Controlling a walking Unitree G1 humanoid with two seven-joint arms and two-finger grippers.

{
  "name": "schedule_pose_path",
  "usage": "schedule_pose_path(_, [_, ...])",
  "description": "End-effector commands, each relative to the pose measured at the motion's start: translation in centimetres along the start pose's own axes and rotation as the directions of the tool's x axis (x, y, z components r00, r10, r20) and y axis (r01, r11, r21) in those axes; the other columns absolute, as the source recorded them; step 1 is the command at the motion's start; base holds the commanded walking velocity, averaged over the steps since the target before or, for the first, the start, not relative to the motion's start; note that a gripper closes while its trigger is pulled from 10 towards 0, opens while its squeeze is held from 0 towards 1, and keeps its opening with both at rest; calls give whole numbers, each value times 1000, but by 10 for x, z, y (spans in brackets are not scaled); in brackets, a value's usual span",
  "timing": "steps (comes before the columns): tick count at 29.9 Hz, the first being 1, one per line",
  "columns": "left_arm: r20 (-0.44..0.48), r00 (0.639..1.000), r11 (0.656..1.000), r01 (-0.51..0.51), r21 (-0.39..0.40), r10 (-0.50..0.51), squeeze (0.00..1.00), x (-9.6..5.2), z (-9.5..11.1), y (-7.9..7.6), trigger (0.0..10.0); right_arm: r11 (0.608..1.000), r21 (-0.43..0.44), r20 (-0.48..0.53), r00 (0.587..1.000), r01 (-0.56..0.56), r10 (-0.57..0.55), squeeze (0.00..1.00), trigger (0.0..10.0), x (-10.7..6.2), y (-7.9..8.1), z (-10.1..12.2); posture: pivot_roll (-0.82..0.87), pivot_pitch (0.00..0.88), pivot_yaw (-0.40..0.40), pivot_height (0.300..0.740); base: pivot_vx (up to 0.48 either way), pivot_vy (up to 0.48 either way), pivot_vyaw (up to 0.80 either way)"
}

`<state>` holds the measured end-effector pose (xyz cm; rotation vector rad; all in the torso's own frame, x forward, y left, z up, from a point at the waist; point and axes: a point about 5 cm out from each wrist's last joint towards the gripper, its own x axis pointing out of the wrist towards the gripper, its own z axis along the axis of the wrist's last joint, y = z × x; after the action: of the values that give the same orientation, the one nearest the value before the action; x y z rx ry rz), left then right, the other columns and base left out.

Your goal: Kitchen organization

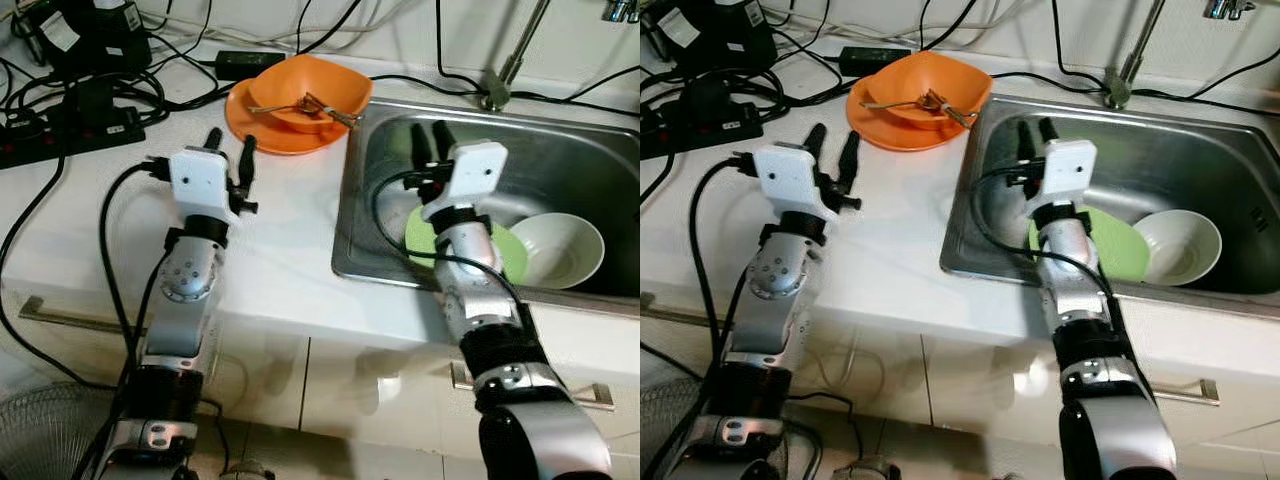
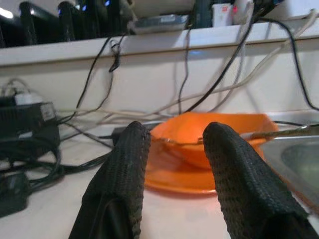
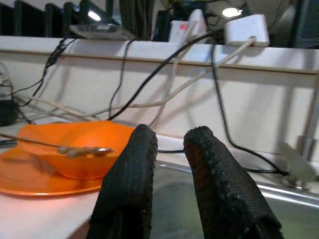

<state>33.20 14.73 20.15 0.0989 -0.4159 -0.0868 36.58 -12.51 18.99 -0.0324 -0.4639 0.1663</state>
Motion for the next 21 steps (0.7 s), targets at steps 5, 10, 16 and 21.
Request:
schedule_pose_path(5, [7,1000,1000,22,-4,-22,0,0,2,-6,10000,1000,-5,4,1000,15,-15,0,10000,0,-7,1,156,78,-32,740,276,0,0])
schedule_pose_path(10, [8,1000,1000,21,-5,-21,0,0,2,-6,10000,1000,1,4,1000,19,-19,0,10000,0,-7,1,156,81,-32,740,295,0,0])
schedule_pose_path(16, [8,1000,1000,22,-4,-22,0,1,2,-6,10000,999,22,-7,1000,30,-30,0,10000,1,-9,0,156,88,-30,740,296,0,0])
schedule_pose_path(21, [8,1000,1000,22,-3,-22,0,1,2,-5,10000,1000,7,5,1000,26,-26,0,10000,0,-8,1,156,91,-30,740,295,0,0])
